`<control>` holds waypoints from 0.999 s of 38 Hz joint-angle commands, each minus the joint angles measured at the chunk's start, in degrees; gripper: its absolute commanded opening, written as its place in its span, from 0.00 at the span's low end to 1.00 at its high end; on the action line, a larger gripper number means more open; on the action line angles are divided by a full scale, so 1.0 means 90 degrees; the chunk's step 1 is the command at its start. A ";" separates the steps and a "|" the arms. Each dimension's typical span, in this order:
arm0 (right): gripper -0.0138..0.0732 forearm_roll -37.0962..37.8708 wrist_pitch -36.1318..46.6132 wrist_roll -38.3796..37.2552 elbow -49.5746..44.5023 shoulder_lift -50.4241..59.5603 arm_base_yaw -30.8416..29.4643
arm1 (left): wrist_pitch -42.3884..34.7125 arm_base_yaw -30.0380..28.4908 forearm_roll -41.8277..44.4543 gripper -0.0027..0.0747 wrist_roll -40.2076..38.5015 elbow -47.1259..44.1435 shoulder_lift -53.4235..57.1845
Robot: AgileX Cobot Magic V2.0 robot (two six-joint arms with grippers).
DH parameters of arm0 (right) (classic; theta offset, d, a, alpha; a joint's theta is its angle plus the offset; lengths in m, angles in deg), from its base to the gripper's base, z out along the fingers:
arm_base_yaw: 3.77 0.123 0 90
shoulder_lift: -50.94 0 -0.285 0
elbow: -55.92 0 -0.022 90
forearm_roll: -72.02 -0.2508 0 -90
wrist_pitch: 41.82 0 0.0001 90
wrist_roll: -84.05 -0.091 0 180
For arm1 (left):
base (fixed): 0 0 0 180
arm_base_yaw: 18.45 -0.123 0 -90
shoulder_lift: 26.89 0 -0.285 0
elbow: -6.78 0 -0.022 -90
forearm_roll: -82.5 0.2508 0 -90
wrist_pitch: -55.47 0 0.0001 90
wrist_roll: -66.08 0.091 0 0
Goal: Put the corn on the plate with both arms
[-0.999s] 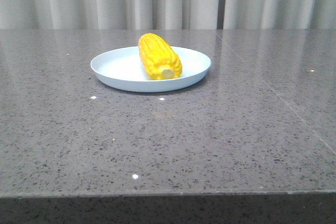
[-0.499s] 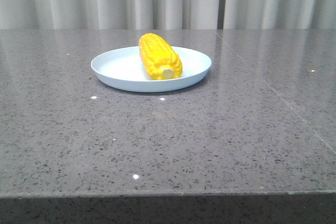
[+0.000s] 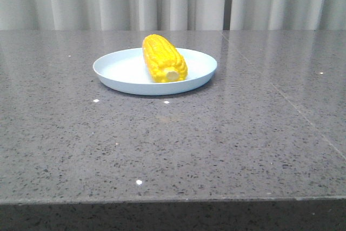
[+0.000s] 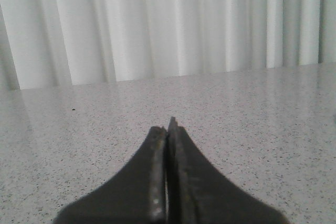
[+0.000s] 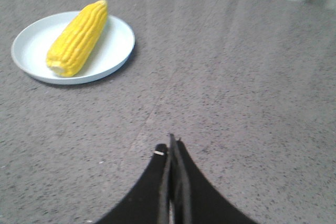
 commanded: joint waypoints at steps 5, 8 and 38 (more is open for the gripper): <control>0.08 0.0153 0.1157 0.0019 -0.1034 0.0980 -0.0776 | -0.0546 -0.0004 -0.0054 0.01 -0.0069 -0.0031 0.0151; 0.08 0.0153 0.1387 0.0019 -0.1410 0.1276 -0.1003 | -0.0546 -0.0004 -0.0054 0.01 -0.0069 -0.0031 0.0151; 0.08 -0.0217 0.4159 0.0019 -0.3466 0.2268 -0.2526 | -0.0546 -0.0004 -0.0054 0.01 -0.0069 -0.0031 0.0137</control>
